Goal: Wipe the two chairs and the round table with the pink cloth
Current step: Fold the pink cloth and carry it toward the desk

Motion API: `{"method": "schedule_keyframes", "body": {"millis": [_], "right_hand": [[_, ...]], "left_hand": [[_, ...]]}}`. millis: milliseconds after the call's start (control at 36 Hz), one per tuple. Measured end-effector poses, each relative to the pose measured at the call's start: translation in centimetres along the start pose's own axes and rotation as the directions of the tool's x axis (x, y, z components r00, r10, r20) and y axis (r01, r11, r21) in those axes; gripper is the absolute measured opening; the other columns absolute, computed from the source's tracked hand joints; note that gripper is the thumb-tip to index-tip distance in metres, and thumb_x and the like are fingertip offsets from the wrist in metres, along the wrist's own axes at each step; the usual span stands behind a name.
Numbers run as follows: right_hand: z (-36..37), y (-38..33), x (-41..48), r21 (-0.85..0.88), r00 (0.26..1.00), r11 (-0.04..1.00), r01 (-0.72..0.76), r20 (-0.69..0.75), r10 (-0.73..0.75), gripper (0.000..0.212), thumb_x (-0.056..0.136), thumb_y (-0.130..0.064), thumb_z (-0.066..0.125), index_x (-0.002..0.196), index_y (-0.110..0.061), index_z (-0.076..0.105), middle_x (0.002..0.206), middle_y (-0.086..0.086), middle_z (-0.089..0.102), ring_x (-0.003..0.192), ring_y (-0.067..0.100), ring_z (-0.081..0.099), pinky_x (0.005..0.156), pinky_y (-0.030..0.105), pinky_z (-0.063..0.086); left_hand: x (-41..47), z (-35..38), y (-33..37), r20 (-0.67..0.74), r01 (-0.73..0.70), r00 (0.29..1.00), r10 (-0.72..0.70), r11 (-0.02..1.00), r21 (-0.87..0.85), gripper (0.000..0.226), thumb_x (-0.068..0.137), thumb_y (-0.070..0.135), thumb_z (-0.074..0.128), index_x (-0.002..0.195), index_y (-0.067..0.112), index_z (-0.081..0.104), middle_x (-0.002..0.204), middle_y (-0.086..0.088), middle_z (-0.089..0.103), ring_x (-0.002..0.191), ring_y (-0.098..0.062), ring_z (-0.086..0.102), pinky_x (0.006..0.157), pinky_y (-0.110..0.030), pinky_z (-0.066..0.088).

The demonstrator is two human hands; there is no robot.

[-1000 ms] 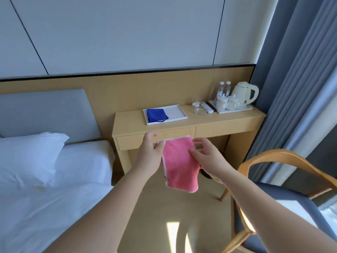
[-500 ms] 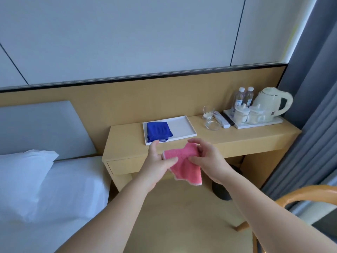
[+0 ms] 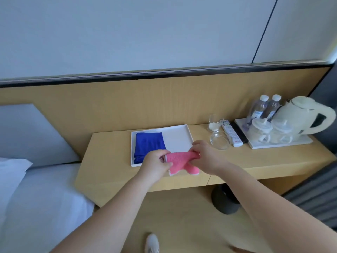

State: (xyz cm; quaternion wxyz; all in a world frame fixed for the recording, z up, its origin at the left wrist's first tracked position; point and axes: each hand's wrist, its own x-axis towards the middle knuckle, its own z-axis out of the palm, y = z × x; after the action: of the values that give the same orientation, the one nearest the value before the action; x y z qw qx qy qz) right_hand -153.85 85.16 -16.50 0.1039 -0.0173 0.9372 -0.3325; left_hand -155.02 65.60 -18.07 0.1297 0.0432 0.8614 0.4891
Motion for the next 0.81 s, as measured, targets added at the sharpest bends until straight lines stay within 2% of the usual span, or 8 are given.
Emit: {"method": "schedule_keyframes", "body": {"millis": [56,139,278,361,417,500,639,806], "right_hand": [[-0.2,0.8,2.6,0.040,0.998,0.997,-0.063,0.031,0.062,0.010,0.086,-0.008,0.057,0.092,-0.006,0.065,0.091,-0.002,0.058,0.085,0.016,0.055,0.060,0.016,0.038],[0.2,2.2,6.5,0.149,0.987,0.976,-0.161,0.027,0.158,0.014,0.088,-0.013,0.060,0.101,-0.011,0.065,0.086,-0.004,0.059,0.076,0.011,0.054,0.057,0.016,0.041],[2.2,4.3,13.1,0.260,0.946,0.917,-0.303,-0.032,0.322,0.036,0.090,-0.018,0.061,0.124,-0.018,0.052,0.090,-0.005,0.056,0.078,0.010,0.055,0.059,0.020,0.042],[3.1,5.3,17.2,0.261,0.913,0.893,-0.368,-0.078,0.400,0.039,0.090,-0.016,0.063,0.124,-0.011,0.046,0.091,-0.002,0.056,0.083,0.017,0.057,0.063,0.024,0.046],[3.7,6.1,19.4,0.263,0.889,0.874,-0.410,-0.100,0.447,0.036,0.089,-0.017,0.065,0.117,-0.009,0.044,0.096,0.001,0.056,0.084,0.018,0.056,0.062,0.026,0.045],[4.5,7.3,21.9,0.191,0.876,0.882,-0.431,-0.143,0.460,0.043,0.087,-0.018,0.066,0.121,-0.010,0.042,0.110,0.003,0.048,0.087,0.020,0.053,0.066,0.027,0.038],[6.0,8.8,23.9,-0.055,0.936,0.935,-0.351,-0.062,0.347,0.030,0.088,-0.008,0.054,0.117,-0.011,0.061,0.123,0.008,0.046,0.100,0.028,0.057,0.083,0.027,0.043],[6.6,9.5,24.1,-0.317,0.940,0.899,-0.304,0.052,0.336,0.035,0.093,-0.013,0.048,0.122,-0.022,0.065,0.139,0.008,0.037,0.122,0.028,0.041,0.099,0.034,0.043]], "left_hand": [[3.0,0.0,-0.6,0.021,-0.045,0.999,0.044,0.995,0.094,0.003,0.087,0.012,0.063,0.088,0.013,0.065,0.075,0.006,0.064,0.070,-0.005,0.057,0.057,-0.017,0.038],[7.8,0.1,-1.9,0.071,-0.052,0.997,0.042,0.988,0.146,0.019,0.093,0.019,0.055,0.076,0.011,0.057,0.063,0.006,0.060,0.056,-0.003,0.050,0.052,-0.020,0.035],[15.4,1.0,-4.0,0.151,0.057,0.985,-0.077,0.989,0.135,0.016,0.097,0.024,0.048,0.103,0.011,0.056,0.074,0.004,0.057,0.059,-0.009,0.055,0.051,-0.023,0.041],[19.0,1.6,-5.1,0.182,0.159,0.969,-0.165,0.986,0.049,0.032,0.092,0.023,0.057,0.122,0.015,0.047,0.092,-0.001,0.061,0.079,-0.017,0.063,0.072,-0.032,0.054],[21.0,2.0,-5.8,0.216,0.192,0.958,-0.188,0.981,0.003,0.051,0.086,0.017,0.066,0.129,0.016,0.039,0.092,0.000,0.056,0.079,-0.016,0.059,0.068,-0.027,0.050],[23.8,2.5,-7.0,0.185,0.134,0.972,-0.147,0.988,0.081,0.058,0.081,0.009,0.069,0.129,0.019,0.037,0.096,0.004,0.051,0.083,-0.013,0.054,0.062,-0.021,0.044],[26.3,3.8,-8.6,0.157,-0.010,0.987,-0.037,0.957,0.291,0.020,0.085,0.005,0.062,0.081,0.020,0.049,0.092,-0.001,0.052,0.065,-0.009,0.051,0.056,-0.018,0.043],[27.0,4.2,-9.6,0.220,-0.098,0.975,-0.022,0.849,0.519,0.024,0.090,0.006,0.057,0.112,0.014,0.061,0.130,0.004,0.036,0.106,-0.014,0.049,0.079,-0.027,0.049]]}}
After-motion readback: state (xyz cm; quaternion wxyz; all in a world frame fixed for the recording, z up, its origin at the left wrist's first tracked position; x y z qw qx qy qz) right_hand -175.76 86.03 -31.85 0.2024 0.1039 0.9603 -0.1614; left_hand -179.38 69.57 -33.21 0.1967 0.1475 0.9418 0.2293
